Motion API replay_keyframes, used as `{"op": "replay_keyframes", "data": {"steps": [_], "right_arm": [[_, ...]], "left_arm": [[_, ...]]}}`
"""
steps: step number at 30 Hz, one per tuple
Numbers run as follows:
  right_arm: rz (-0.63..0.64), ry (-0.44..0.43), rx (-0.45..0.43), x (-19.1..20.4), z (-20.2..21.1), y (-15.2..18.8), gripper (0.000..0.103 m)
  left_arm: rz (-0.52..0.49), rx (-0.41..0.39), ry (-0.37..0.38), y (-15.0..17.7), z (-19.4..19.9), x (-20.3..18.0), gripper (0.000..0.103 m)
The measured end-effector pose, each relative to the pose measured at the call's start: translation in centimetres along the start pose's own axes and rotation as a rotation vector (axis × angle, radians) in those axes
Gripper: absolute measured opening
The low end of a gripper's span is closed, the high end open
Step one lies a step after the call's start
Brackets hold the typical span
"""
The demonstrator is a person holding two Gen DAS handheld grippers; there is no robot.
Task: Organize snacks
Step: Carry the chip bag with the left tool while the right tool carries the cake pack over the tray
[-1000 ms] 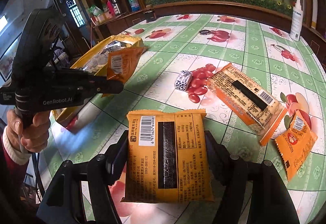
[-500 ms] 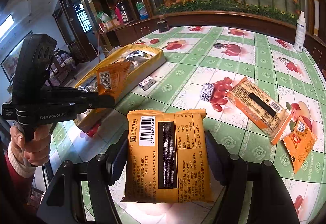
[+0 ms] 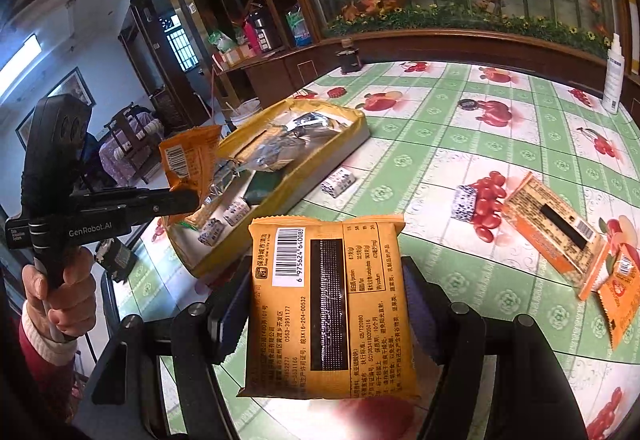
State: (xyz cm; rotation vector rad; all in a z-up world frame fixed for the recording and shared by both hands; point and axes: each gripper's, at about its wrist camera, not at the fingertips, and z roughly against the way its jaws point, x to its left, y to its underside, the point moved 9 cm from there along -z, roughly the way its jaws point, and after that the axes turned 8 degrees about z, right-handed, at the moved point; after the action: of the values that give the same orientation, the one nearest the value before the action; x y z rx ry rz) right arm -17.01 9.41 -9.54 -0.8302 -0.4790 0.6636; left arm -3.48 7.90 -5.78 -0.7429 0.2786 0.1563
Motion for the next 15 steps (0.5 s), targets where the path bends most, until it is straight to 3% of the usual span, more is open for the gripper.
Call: {"op": "replay_keyframes", "data": {"steps": [15], "right_arm": [[0.035, -0.065, -0.007, 5.1, -3.1, -3.2, 0.070]], "left_arm": [[0.104, -0.029, -0.035, -0.2, 1.3, 5.9, 0.008]]}}
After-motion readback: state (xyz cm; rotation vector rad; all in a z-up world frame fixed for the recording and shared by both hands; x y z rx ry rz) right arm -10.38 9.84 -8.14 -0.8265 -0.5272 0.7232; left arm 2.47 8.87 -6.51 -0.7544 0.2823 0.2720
